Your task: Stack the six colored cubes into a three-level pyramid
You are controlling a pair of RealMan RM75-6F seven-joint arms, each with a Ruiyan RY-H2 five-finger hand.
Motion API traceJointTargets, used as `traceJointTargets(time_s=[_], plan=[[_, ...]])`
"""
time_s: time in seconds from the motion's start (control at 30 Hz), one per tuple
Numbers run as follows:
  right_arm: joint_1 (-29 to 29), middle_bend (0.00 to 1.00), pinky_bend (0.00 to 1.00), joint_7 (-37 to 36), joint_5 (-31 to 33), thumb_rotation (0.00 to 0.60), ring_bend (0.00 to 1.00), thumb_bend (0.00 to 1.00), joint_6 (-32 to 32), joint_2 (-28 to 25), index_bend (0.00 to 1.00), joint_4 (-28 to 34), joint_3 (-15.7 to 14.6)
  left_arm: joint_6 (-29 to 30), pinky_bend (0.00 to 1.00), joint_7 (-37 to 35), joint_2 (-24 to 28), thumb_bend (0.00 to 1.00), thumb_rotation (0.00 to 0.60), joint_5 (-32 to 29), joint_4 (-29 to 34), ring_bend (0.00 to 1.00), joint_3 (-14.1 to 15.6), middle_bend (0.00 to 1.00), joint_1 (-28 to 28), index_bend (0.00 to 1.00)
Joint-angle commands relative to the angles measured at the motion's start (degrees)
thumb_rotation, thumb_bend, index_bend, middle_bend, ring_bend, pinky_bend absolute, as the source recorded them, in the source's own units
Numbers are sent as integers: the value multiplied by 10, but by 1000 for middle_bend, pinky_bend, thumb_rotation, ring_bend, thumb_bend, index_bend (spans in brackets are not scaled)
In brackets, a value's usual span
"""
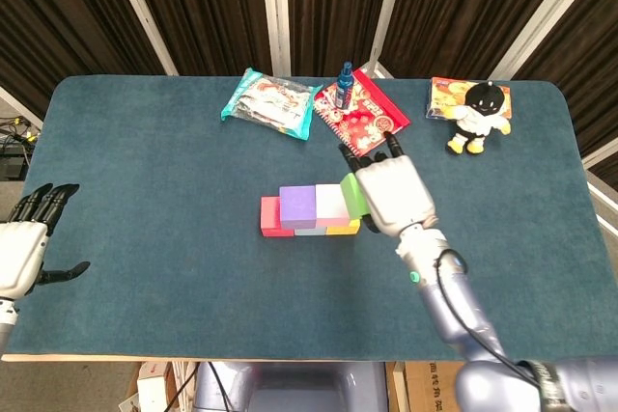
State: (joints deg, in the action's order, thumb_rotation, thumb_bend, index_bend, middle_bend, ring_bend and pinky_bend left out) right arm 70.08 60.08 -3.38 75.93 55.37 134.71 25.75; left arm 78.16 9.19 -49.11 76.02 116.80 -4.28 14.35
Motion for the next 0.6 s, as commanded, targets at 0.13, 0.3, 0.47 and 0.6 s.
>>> traceJointTargets(time_s=[0.13,0.3,0.47,0.6], plan=[[116,417,11,11,181,600,342,295,138,111,0,-36,70,-4,99,-6,0,127,600,-2,-3,40,-3,67,0,0],[131,417,11,-1,220,600,342,294,146,137,0,-65,85,-7,99,-8,1,127,600,0,-3,40,-3,66,0,0],[136,417,11,-4,237,600,342,294,140,154,0,-101,89,-6,96,-14,2,127,600,0,-4,40,-7,66,-1,0],[136,417,11,-5,224,600,342,294,143,164,0,-120,81,-2,95,-20,2,127,600,2,-5,40,-10,67,-2,0]])
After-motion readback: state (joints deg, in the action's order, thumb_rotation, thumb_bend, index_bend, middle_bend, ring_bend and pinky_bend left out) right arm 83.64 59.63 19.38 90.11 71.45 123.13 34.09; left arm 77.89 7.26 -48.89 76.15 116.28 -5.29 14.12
